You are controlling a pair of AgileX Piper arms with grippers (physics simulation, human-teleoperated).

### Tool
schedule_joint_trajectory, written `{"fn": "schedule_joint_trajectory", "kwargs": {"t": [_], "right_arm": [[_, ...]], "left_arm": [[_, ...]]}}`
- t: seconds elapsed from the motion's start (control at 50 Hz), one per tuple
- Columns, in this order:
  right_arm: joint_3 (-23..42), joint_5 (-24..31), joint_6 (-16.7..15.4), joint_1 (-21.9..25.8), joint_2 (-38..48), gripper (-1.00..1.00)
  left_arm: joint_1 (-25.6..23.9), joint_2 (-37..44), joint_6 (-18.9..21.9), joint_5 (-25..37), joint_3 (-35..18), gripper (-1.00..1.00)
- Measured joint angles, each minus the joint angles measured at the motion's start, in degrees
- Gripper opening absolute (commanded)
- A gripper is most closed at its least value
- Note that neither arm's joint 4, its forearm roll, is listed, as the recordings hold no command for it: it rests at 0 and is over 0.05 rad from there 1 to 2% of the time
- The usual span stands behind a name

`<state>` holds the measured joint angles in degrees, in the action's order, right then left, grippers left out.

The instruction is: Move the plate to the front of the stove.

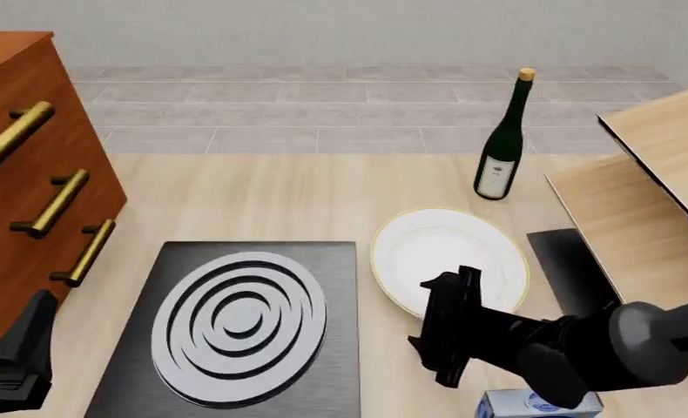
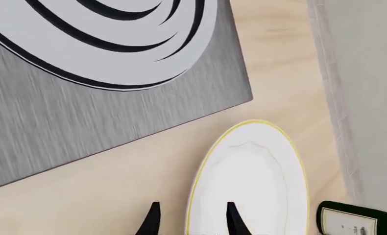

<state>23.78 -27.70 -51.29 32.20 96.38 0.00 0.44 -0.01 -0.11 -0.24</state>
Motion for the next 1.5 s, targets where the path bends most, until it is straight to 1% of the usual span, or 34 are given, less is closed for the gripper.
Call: {"fn": "schedule_joint_trajectory", "kwargs": {"t": [0.04, 0.16, 0.28, 0.58, 1.0, 1.36, 1.5], "right_arm": [[-0.17, -0.40, 0.57, -0.13, 0.06, 1.00], [-0.74, -1.82, 0.92, -0.91, 0.30, 1.00], [-1.26, -3.26, 2.47, -1.36, 0.59, 1.00], [-1.79, -5.04, 4.36, -2.06, 1.14, 1.00], [-2.99, -8.35, 7.91, -2.68, 2.20, 1.00], [-4.79, -13.97, 12.08, -3.86, 3.84, 1.00], [-5.33, -15.98, 12.68, -4.44, 4.40, 1.00]], "left_arm": [[0.00, 0.00, 0.00, 0.00, 0.00, 1.00], [0.00, 0.00, 0.00, 0.00, 0.00, 1.00], [0.00, 0.00, 0.00, 0.00, 0.00, 1.00], [0.00, 0.00, 0.00, 0.00, 0.00, 1.00], [0.00, 0.00, 0.00, 0.00, 0.00, 1.00], [0.00, 0.00, 0.00, 0.00, 0.00, 1.00], [0.00, 0.00, 0.00, 0.00, 0.00, 1.00]]}}
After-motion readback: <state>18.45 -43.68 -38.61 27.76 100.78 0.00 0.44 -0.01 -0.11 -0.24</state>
